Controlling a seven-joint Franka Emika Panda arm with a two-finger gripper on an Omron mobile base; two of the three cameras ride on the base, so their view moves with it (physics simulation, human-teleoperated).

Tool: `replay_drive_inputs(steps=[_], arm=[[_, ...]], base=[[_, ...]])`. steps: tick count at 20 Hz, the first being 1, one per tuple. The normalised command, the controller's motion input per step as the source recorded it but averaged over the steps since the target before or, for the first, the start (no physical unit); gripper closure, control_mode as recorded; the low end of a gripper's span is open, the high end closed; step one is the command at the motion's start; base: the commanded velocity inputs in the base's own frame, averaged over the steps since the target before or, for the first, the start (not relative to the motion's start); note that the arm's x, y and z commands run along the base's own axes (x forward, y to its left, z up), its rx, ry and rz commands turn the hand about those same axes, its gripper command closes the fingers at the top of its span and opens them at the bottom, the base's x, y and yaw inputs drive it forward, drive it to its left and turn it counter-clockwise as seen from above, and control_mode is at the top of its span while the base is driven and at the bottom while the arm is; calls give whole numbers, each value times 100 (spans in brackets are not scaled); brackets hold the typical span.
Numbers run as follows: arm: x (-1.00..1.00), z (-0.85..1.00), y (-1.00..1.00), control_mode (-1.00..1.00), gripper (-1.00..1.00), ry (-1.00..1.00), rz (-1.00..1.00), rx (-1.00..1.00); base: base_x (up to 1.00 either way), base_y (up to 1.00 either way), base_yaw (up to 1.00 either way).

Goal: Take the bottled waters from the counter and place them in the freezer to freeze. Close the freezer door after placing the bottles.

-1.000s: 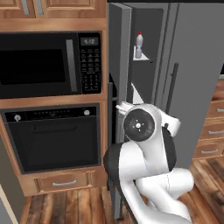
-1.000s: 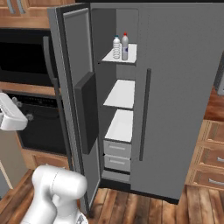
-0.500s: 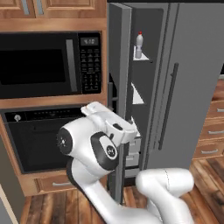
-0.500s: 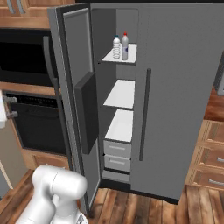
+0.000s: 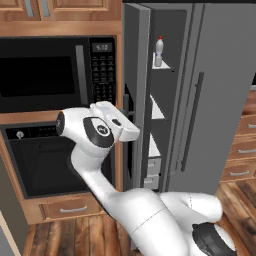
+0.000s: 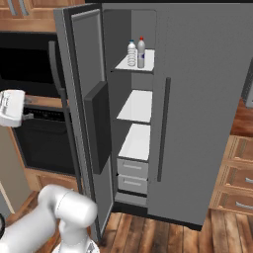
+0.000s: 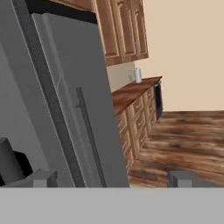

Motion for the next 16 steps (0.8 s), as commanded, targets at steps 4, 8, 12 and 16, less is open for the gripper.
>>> replay_drive_inputs(steps=[4,8,12,16], arm=[[88,-27,0,-100,-100,13,0,-2],[91,-26,0,-100,-100,11,0,-5],[85,-14,-2,-100,-100,4,-2,-4],[55,-11,-4,-100,-100,0,-6,-6]], base=[[0,0,0],[0,0,0],[0,0,0],[0,0,0]])
